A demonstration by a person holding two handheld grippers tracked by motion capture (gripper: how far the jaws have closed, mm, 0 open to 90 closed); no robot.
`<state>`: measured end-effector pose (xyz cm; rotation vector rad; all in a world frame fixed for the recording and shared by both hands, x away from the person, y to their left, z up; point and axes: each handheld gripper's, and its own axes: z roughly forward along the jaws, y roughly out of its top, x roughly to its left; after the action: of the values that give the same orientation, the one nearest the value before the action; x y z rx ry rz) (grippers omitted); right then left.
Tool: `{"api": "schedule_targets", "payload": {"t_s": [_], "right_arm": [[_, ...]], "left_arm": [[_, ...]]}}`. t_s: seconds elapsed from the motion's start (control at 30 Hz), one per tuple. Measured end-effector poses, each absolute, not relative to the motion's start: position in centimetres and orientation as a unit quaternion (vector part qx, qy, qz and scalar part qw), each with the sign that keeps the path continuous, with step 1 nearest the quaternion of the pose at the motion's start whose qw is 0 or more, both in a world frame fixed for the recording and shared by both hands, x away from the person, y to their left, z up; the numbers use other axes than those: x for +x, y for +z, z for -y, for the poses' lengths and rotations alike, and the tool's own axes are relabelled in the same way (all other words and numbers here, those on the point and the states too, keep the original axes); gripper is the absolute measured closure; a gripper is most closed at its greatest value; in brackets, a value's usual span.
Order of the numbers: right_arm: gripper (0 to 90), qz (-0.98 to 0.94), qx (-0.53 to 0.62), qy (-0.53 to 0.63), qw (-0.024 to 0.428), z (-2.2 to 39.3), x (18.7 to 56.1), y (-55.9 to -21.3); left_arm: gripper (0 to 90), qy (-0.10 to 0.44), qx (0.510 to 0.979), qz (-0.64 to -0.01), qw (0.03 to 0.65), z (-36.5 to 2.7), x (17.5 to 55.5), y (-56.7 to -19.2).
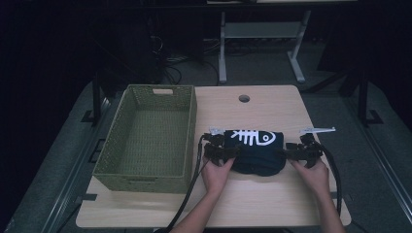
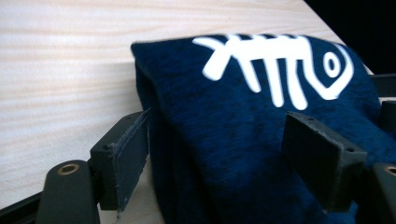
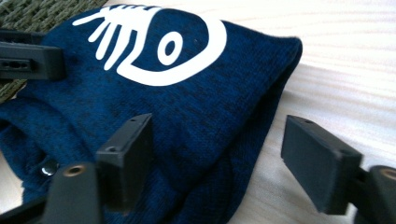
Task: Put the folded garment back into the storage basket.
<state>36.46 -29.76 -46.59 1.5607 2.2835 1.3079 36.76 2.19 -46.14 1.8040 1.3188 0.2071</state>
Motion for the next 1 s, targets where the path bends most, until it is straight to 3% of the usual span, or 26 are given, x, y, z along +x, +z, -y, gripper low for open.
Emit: {"api": "schedule_targets", "payload": {"t_s": [0.13,0.17,0.33,0.8,1.0], "right_arm": [[31.4,-0.747,0.509,0.426,0.036,29.4,36.6,-46.9],[37.7,-0.749,0.510,0.423,0.035,29.1,36.6,-47.1],[46.0,-0.747,0.515,0.419,0.039,29.1,36.7,-47.3],[55.9,-0.742,0.527,0.412,0.038,28.8,36.5,-47.6],[65.5,-0.747,0.520,0.412,0.034,28.5,36.4,-47.6]], "left_arm": [[27.3,0.066,0.721,-0.536,0.433,-2.2,37.0,-46.6],[29.3,0.066,0.721,-0.535,0.435,-2.1,36.9,-46.7],[36.9,0.063,0.728,-0.530,0.431,-2.0,37.0,-46.9],[47.2,0.054,0.724,-0.531,0.437,-1.8,37.0,-47.4],[59.6,0.036,0.719,-0.532,0.445,-1.8,37.0,-47.4]]}}
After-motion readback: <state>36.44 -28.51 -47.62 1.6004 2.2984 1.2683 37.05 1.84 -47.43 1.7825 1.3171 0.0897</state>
